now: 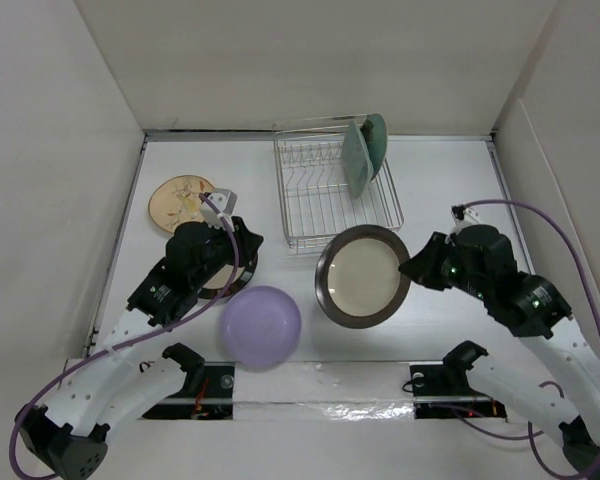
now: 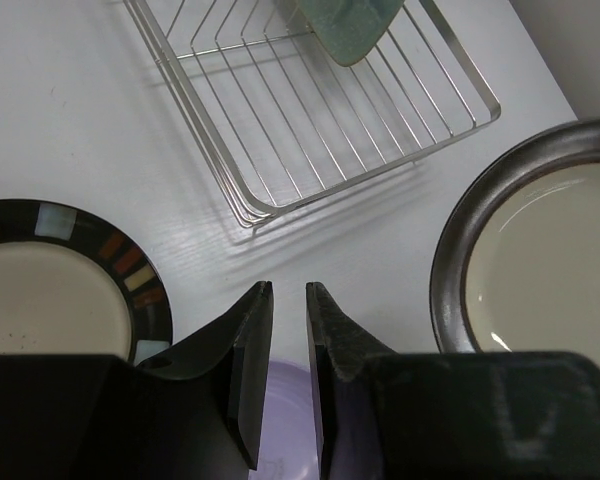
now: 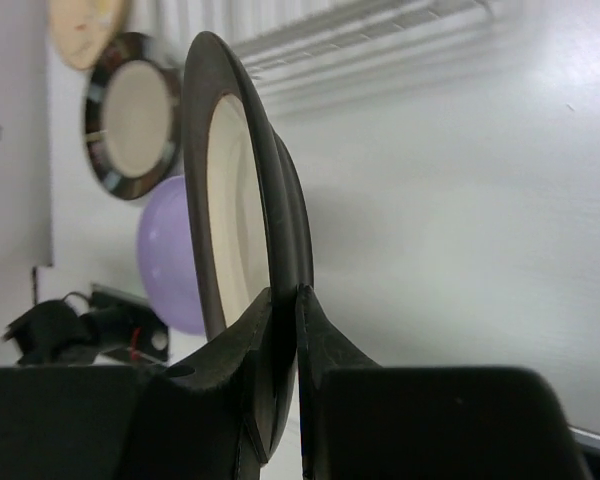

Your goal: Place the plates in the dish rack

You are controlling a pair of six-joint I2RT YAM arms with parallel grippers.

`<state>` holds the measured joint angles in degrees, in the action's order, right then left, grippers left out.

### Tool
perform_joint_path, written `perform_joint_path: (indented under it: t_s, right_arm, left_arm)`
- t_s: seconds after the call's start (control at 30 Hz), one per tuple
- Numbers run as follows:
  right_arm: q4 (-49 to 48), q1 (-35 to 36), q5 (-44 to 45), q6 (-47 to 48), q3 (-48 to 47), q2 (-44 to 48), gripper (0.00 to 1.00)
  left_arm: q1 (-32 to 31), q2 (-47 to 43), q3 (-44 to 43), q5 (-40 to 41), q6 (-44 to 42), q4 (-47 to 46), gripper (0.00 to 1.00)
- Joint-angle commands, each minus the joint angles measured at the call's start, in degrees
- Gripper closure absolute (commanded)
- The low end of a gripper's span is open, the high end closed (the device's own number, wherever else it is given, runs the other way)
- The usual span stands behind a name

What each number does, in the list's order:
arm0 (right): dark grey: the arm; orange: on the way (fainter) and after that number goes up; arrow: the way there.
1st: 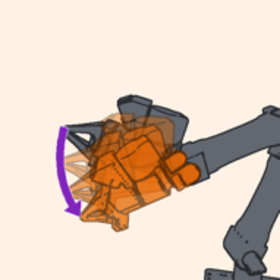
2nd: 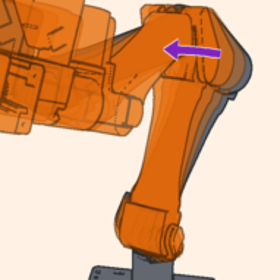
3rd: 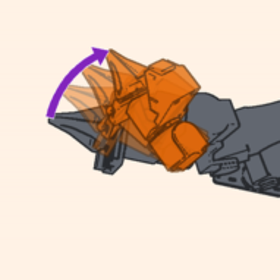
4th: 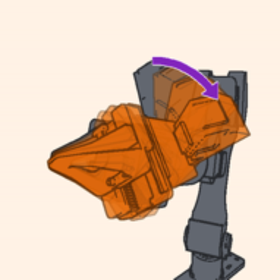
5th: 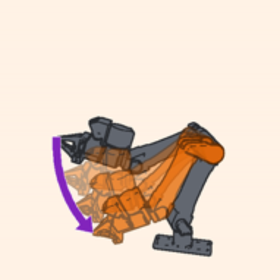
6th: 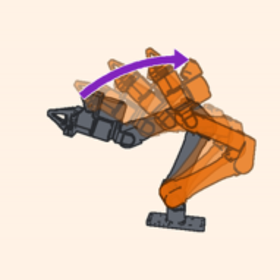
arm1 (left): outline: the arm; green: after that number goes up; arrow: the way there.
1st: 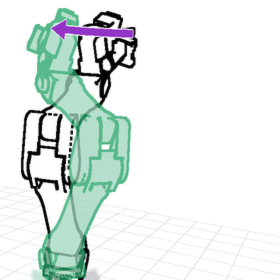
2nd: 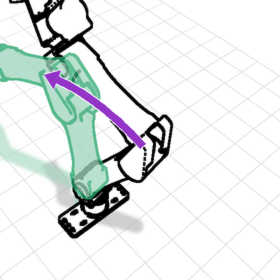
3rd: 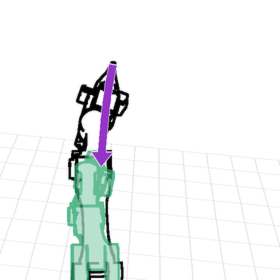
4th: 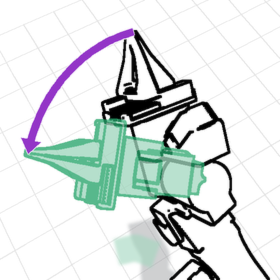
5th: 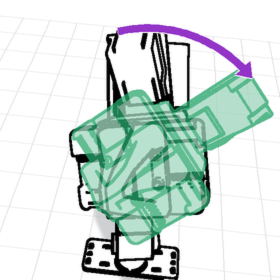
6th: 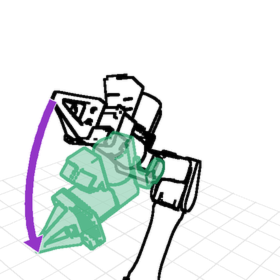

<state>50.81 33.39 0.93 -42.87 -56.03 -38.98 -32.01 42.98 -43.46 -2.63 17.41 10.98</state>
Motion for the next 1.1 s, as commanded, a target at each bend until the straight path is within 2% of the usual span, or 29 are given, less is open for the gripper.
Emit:
perform_joint_path:
  t_s: [0.0, 0.13, 0.17, 0.4, 0.57, 0.73, 0.83, 0.93, 1.07]
  right_arm:
    - [-11.5, 2.2, -5.2, 2.4, -11.1, -2.4, 1.00]
    - [-16.2, 2.2, -1.3, 9.9, -19.0, -9.7, 1.00]
    - [-17.3, 1.7, 1.9, 11.0, -19.8, -13.0, 1.00]
    - [-34.0, -3.5, 8.9, 19.0, -27.9, -26.3, 1.00]
    - [-36.4, -5.5, 13.8, 25.5, -38.4, -38.8, 1.00]
    - [-34.9, -6.1, 21.2, 33.4, -53.4, -51.2, 1.00]
    - [-33.1, -4.9, 27.9, 39.4, -60.1, -58.8, 1.00]
    - [-33.4, -4.3, 34.0, 45.4, -66.6, -64.5, 1.00]
    - [-33.1, -3.8, 37.6, 49.5, -73.1, -70.0, 1.00]
  left_arm:
    - [0.4, -0.4, -1.9, 1.3, -0.3, -1.9, 0.82]
    - [0.9, -2.6, -1.7, 3.8, -0.2, -2.1, 0.78]
    - [0.9, -3.7, -1.5, 4.0, -0.1, -2.3, 0.77]
    - [0.9, -4.0, -1.1, 3.1, 0.1, -2.7, 0.73]
    - [0.9, -3.9, -0.9, 2.9, 0.0, -2.8, 0.73]
    - [0.9, -3.6, -1.0, 2.9, 0.0, -2.7, 0.73]
    - [0.9, -3.4, -1.0, 2.9, 0.0, -2.7, 0.79]
    - [0.9, -3.0, -1.1, 2.9, -0.1, -2.7, 0.99]
    - [0.9, -2.8, -1.2, 2.9, -0.2, -2.5, 1.00]
